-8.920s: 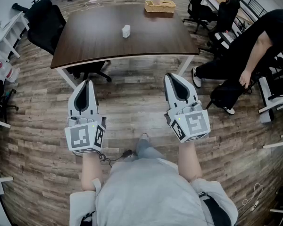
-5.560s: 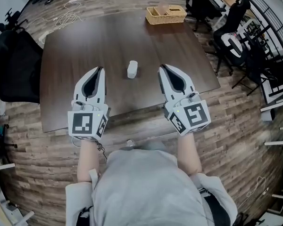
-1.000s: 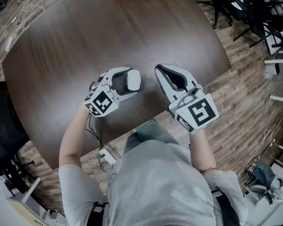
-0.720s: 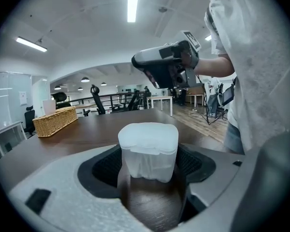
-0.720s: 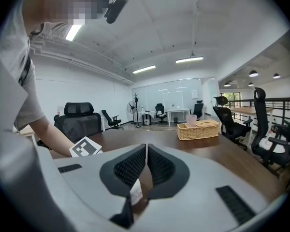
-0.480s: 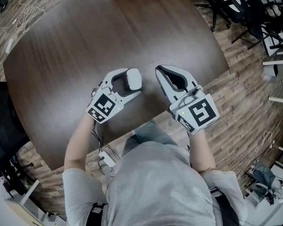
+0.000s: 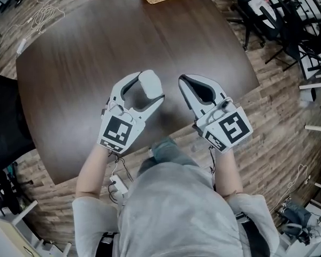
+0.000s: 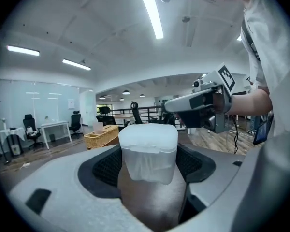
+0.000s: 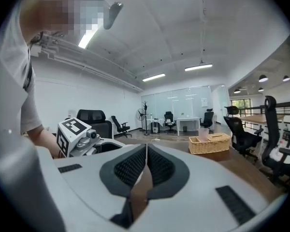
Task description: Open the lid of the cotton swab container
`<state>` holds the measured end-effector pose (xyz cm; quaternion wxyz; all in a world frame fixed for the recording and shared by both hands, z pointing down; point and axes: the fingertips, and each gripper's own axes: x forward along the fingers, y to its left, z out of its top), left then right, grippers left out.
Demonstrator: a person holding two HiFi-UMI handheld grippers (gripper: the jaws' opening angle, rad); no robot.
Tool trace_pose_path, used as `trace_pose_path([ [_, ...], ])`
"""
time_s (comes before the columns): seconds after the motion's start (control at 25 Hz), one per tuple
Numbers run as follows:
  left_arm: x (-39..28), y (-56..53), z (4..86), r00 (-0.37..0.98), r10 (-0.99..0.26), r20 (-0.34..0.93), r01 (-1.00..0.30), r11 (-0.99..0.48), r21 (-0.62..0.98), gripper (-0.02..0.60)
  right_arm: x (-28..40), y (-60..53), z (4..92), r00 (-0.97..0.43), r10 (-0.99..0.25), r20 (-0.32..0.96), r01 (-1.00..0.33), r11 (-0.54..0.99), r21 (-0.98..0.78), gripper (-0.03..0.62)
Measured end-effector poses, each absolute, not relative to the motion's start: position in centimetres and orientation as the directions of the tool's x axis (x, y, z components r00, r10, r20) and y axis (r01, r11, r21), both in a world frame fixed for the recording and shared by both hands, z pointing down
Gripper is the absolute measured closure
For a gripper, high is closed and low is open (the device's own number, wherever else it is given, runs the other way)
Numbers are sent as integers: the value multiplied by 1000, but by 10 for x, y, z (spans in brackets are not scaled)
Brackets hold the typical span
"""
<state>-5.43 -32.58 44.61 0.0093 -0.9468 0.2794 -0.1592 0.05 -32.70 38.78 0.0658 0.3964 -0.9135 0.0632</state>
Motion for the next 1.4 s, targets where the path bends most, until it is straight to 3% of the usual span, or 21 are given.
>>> trace_pose_path([
  [0.24, -76, -303, 392, 708, -666, 233, -647, -745, -163, 256, -14, -301, 354, -704, -695, 144, -704, 710, -17, 579],
  [0.6, -94, -251, 342, 615, -770, 170, -748, -638, -184, 256, -32, -257, 318, -714, -695, 86, -698, 716, -15, 577],
  [1.28, -98, -179, 322, 544, -819, 185, -794, -573, -202, 256, -67, -166, 278, -824, -564, 63, -567, 814, -126, 573],
  [1.4, -99, -178, 322, 540, -819, 193, -795, -572, -202, 256, -76, -159, 279, -844, -529, 85, -536, 834, -130, 483],
])
